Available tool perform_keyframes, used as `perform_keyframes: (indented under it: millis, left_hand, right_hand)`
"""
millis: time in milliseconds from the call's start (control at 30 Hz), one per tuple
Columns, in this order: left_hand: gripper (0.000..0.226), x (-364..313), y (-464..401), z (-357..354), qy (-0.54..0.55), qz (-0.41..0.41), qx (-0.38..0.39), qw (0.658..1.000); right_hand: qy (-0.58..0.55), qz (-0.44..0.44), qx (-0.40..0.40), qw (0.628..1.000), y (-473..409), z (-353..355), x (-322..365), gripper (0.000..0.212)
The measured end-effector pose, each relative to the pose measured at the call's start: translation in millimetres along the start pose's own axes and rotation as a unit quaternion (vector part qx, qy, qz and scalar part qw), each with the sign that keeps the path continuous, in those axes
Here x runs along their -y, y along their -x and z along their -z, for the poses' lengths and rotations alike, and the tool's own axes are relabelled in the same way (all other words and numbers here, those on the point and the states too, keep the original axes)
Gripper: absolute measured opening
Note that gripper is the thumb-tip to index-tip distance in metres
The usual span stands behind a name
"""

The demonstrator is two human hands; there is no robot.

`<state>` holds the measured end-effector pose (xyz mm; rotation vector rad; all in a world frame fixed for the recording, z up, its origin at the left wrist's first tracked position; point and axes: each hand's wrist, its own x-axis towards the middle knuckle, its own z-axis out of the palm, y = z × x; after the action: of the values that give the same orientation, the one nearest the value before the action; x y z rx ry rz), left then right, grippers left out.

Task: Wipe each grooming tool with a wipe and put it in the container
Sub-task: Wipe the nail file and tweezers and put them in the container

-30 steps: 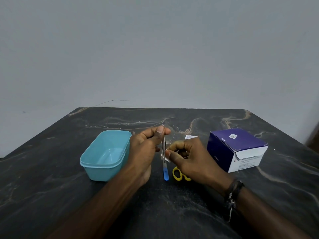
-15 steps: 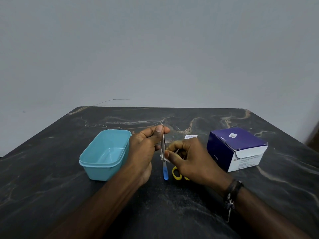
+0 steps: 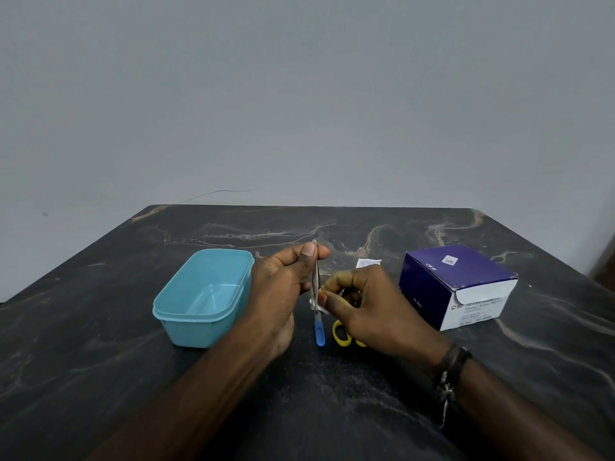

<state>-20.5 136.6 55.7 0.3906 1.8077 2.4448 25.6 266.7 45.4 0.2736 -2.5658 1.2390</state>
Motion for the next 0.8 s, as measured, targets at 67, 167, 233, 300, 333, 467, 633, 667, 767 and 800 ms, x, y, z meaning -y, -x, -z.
perform_keyframes:
  millis: [67, 167, 233, 300, 333, 467, 633, 667, 767, 800]
  left_hand:
    - [0.025, 1, 0, -1, 0.002, 0.004, 0.007, 1.0]
    - [0.022, 3, 3, -3, 0.0, 0.013, 0.034, 0.999]
    - [0.021, 3, 4, -4, -0.004, 0.018, 0.037, 0.999]
    - [0.021, 2, 3, -3, -0.002, 0.021, 0.025, 0.999]
    - [0.021, 2, 3, -2, 0.003, 0.022, 0.016, 1.0]
    - [0.018, 0, -2, 2, 0.026, 0.03, -0.016, 0.999]
    - [0.012, -3, -5, 5, 0.076, 0.05, -0.005, 0.996]
    - [0.011, -4, -6, 6, 0.082, 0.05, -0.002, 0.995]
    - [0.02, -6, -8, 10, 0.099, 0.044, -0.004, 0.994]
    - [0.021, -7, -9, 11, 0.104, 0.041, -0.005, 0.994]
  right_hand:
    - [-0.007, 0.004, -0.023, 1.0, -1, 0, 0, 0.013]
    - [-0.044, 0.008, -0.068, 0.997, -1, 0, 1, 0.014]
    - [-0.051, 0.011, -0.074, 0.996, -1, 1, 1, 0.014]
    - [-0.038, 0.009, -0.051, 0.998, -1, 0, 0, 0.014]
    - [-0.03, 0.005, -0.031, 0.999, -1, 0, -1, 0.014]
    - [-0.055, -0.018, 0.034, 0.998, 1, -2, 1, 0.016]
    - [-0.111, -0.016, 0.02, 0.994, 0, 0, 4, 0.019]
    - [-0.119, -0.026, 0.02, 0.992, 1, 2, 5, 0.019]
    - [-0.116, -0.05, 0.035, 0.991, 2, 6, 7, 0.019]
    - [-0.111, -0.053, 0.033, 0.992, 1, 6, 7, 0.018]
